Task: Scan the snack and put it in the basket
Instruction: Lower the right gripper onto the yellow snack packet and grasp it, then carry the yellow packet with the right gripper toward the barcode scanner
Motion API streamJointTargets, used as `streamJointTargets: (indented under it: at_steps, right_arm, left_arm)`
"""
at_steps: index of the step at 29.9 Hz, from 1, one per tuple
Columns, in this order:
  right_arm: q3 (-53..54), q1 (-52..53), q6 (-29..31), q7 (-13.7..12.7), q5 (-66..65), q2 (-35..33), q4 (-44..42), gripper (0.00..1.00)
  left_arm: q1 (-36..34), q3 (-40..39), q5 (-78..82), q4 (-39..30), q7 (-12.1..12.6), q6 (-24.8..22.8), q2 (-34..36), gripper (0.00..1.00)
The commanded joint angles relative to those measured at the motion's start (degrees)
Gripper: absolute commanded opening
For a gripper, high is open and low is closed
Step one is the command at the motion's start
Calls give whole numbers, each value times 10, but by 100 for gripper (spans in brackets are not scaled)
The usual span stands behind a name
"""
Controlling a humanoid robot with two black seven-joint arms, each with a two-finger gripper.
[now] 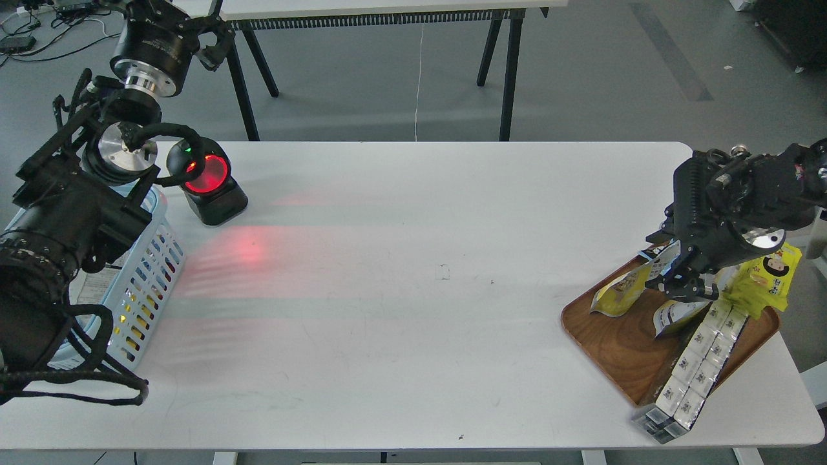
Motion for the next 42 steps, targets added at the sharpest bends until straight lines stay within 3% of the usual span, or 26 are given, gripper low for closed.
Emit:
streamJointTargets:
  at_steps: [1, 10, 12, 15, 18, 27, 42]
  right_arm:
    - [4, -1, -1, 0, 1, 5, -11, 50]
    - [23, -21, -6, 0, 2, 10, -9, 45]
    - [23, -23, -6, 0, 2, 10, -8, 38]
    - [23, -24, -6, 0, 0, 14, -7, 15]
    - [23, -24, -6, 0, 0, 16, -7, 3]
    - [32, -14, -19, 0, 1, 12, -5, 0]
    - [201, 6, 23, 0, 66, 7, -10, 0]
  left_arm:
    - [1, 0, 0, 0, 0, -1, 0, 100]
    - [2, 0, 1, 0, -1, 0, 0, 100]
    - [2, 0, 1, 1, -1, 0, 1, 100]
    - [2, 0, 1, 1, -1, 0, 1, 100]
    - [2, 0, 1, 1, -1, -2, 1, 100]
    - [1, 0, 1, 1, -1, -8, 1, 100]
    - [2, 0, 1, 0, -2, -12, 7, 100]
